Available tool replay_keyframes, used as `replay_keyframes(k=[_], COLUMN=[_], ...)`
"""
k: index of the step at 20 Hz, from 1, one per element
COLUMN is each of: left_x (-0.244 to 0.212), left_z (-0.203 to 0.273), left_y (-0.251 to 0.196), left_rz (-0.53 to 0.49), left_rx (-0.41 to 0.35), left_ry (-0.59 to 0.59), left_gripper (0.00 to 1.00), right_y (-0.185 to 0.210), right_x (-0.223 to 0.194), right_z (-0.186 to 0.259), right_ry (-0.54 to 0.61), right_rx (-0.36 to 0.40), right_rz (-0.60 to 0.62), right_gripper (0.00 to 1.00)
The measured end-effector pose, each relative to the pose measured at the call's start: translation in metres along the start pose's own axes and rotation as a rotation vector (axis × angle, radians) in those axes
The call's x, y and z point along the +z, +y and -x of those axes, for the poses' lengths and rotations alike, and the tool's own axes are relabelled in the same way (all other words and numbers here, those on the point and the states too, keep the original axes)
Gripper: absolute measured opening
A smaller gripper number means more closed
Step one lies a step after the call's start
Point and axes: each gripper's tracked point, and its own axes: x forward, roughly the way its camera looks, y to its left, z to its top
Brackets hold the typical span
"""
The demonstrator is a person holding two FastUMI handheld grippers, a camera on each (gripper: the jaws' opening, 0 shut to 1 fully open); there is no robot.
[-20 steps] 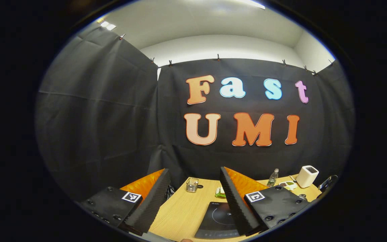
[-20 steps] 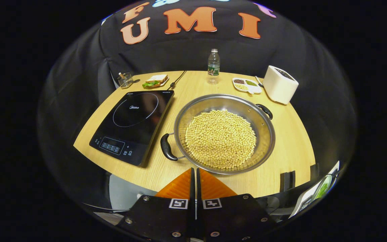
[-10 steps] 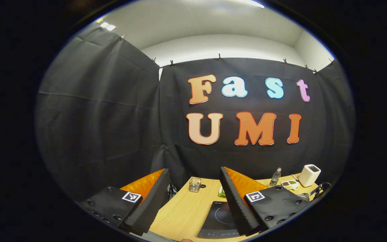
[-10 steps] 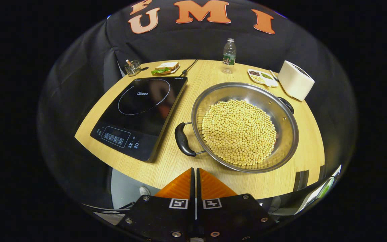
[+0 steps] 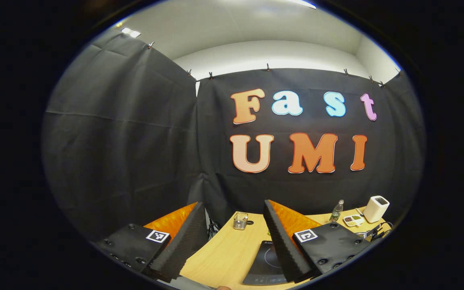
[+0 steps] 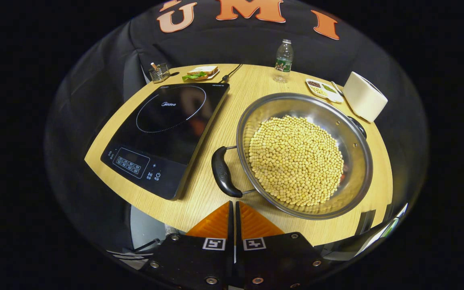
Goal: First push the handle of the pot to place it horizontally, then grasp the pot with both hands and set it on the induction cooktop.
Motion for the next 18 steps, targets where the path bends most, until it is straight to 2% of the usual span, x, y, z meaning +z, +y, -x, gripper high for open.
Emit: replay_keyframes(k=[18], left_x=[-0.004], left_z=[0.005], left_y=[0.04], left_rz=[-0.023], left_rx=[0.086], left_ry=[0.013], left_gripper=[0.98], right_y=[0.023], right_x=[0.042], right_z=[-0.021], right_ry=[-0.008], right_rx=[0.037], right_rz=[-0.025], right_gripper=[0.01])
